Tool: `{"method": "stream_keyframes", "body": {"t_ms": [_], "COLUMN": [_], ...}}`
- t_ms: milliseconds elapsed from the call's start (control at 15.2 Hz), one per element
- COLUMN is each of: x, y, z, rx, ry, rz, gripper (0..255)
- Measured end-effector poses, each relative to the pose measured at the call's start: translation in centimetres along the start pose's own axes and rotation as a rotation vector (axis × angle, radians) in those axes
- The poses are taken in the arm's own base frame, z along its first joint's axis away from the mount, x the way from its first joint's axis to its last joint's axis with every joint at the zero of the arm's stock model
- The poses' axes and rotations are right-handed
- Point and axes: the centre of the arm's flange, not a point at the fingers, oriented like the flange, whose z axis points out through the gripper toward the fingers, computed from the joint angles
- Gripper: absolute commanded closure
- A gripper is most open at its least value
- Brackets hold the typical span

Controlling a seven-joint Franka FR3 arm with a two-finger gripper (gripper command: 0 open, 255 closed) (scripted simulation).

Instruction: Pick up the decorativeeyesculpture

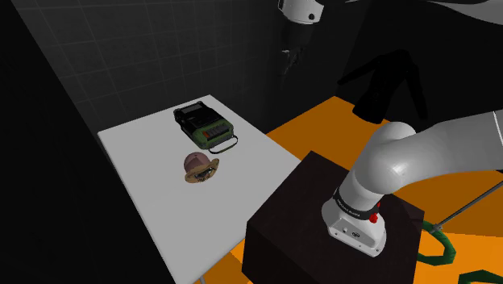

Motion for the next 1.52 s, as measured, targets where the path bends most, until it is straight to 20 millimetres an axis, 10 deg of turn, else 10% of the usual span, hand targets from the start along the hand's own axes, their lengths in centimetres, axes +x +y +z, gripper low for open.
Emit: {"method": "stream_keyframes", "body": {"t_ms": [1518], "x": [13.7], "y": [-5.8], "z": [23.1], "rx": [-0.129], "ry": [0.025], "rz": [-0.642], "gripper": [0]}}
